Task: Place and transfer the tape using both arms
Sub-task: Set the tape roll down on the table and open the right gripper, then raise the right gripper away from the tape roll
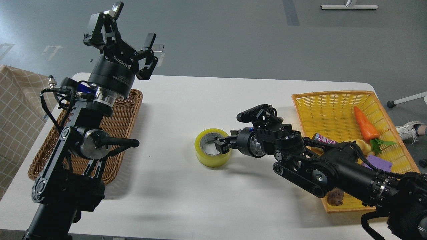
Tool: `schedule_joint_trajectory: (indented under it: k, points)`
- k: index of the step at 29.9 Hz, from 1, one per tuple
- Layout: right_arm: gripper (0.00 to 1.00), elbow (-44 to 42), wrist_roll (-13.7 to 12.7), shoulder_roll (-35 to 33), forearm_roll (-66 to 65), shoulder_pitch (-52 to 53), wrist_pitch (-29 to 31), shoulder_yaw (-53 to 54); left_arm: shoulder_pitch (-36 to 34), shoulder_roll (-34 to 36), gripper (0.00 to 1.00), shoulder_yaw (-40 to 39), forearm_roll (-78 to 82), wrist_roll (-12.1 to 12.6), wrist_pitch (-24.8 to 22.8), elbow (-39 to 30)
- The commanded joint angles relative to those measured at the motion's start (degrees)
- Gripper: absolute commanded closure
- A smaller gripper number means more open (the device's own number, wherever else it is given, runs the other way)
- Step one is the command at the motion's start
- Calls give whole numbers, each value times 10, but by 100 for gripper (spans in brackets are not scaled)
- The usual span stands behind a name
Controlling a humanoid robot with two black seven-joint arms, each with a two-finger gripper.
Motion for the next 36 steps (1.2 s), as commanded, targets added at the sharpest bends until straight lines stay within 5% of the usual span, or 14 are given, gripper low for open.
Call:
schedule_joint_trajectory:
  k: [1,9,12,17,27,36]
  points:
    - [8,6,1,-4,3,6,0,40,0,2,2,-4,-1,-2,0,0]
    - [1,61,4,-54,44,-2,-4,234,8,38,2,-7,-1,-2,-2,-1]
    - [1,64,3,-72,106,-10,-5,301,9,50,2,-8,-1,-7,-9,0]
    - [0,124,3,-77,286,-48,-5,427,13,49,2,-16,-2,-48,-10,5]
    - [0,181,12,-55,531,-103,-4,577,29,44,2,-11,-3,-46,-27,4]
    - [0,229,71,-35,557,-161,1,614,7,55,2,-6,24,-47,-19,4]
